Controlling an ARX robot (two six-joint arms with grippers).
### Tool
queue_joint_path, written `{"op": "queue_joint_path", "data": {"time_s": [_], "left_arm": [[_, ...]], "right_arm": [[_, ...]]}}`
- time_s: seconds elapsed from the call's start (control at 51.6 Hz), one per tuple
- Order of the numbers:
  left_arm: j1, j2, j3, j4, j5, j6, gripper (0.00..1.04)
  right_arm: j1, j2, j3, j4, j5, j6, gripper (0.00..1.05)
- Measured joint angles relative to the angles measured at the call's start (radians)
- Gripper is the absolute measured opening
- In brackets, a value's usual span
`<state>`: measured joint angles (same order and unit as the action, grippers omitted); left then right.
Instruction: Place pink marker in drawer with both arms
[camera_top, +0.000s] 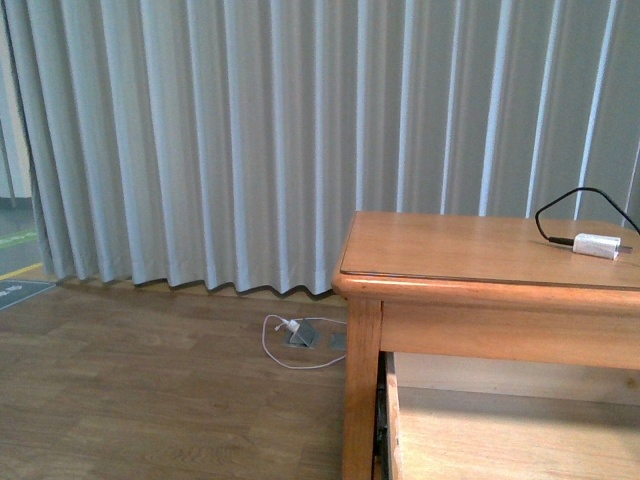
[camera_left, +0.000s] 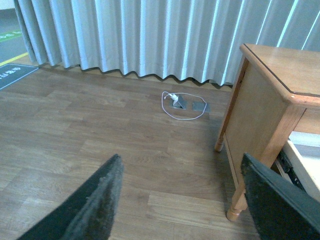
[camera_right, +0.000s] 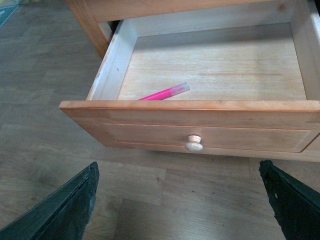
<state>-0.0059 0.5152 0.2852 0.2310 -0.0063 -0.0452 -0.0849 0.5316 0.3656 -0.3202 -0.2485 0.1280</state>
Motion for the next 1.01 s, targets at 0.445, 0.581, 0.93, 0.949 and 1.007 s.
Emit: {"op": "queue_joint_path", "data": {"time_s": [0.445, 0.581, 0.93, 0.949, 1.007], "left_arm": [[0.003, -0.152, -0.167, 0.016, 0.005, 0.038, 0.04], [0.003, -0.196, -0.198, 0.001, 0.006, 0.038, 0.04], [0.003, -0.288, -0.24, -0.049, 0.005, 0.038, 0.04], [0.003, -0.293, -0.242, -0.052, 0.006, 0.038, 0.04], [0.003, -0.307, -0.246, -0.061, 0.006, 0.038, 0.04]], "right_arm": [[0.0, 0.0, 0.0, 0.0, 0.0, 0.0, 0.96], [0.0, 0.0, 0.0, 0.0, 0.0, 0.0, 0.96], [0.0, 0.0, 0.0, 0.0, 0.0, 0.0, 0.96], [0.0, 0.0, 0.0, 0.0, 0.0, 0.0, 0.96], [0.0, 0.0, 0.0, 0.0, 0.0, 0.0, 0.96]]}}
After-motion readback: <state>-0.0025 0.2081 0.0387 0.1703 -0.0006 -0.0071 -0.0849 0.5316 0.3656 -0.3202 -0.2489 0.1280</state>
